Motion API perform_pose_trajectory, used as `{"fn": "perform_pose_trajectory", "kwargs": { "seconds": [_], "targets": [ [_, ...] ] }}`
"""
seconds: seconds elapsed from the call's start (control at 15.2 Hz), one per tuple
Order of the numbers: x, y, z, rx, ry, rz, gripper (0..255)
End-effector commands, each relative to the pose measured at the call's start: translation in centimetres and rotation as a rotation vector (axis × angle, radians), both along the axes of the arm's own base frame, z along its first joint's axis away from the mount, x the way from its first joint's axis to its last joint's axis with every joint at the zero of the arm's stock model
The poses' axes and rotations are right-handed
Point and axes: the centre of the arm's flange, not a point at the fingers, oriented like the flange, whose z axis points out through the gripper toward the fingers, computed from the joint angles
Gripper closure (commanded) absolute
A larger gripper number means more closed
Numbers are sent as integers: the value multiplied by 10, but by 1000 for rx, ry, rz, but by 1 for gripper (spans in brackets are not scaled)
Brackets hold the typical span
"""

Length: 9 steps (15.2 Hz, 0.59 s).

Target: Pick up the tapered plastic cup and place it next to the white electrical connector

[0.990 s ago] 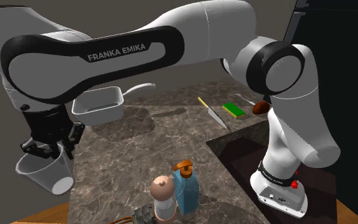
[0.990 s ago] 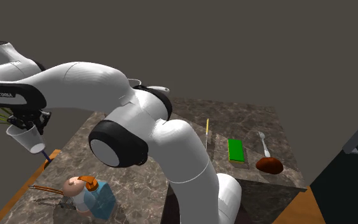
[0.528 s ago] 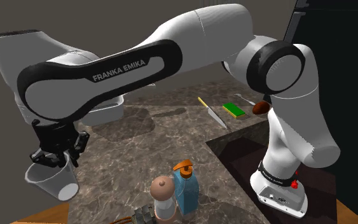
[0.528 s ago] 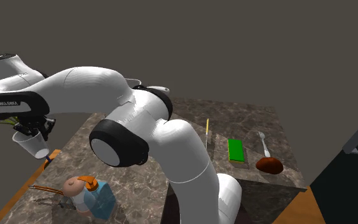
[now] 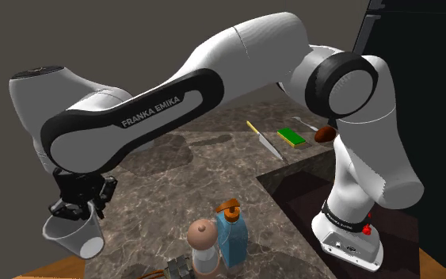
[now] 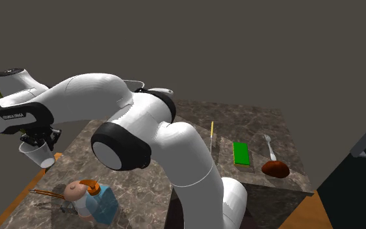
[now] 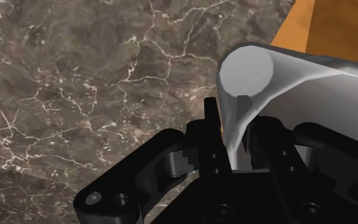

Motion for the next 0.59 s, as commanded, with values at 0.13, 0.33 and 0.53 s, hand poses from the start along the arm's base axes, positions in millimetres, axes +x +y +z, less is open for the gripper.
{"fn": "perform_pose_trajectory", "kwargs": {
  "seconds": [0.13,0.33,0.53],
  "targets": [
    [0,1,-21,1,-1,0,255],
    [0,0,-37,1,-1,0,255],
    [0,1,-53,1,-1,0,255]
  ]
}}
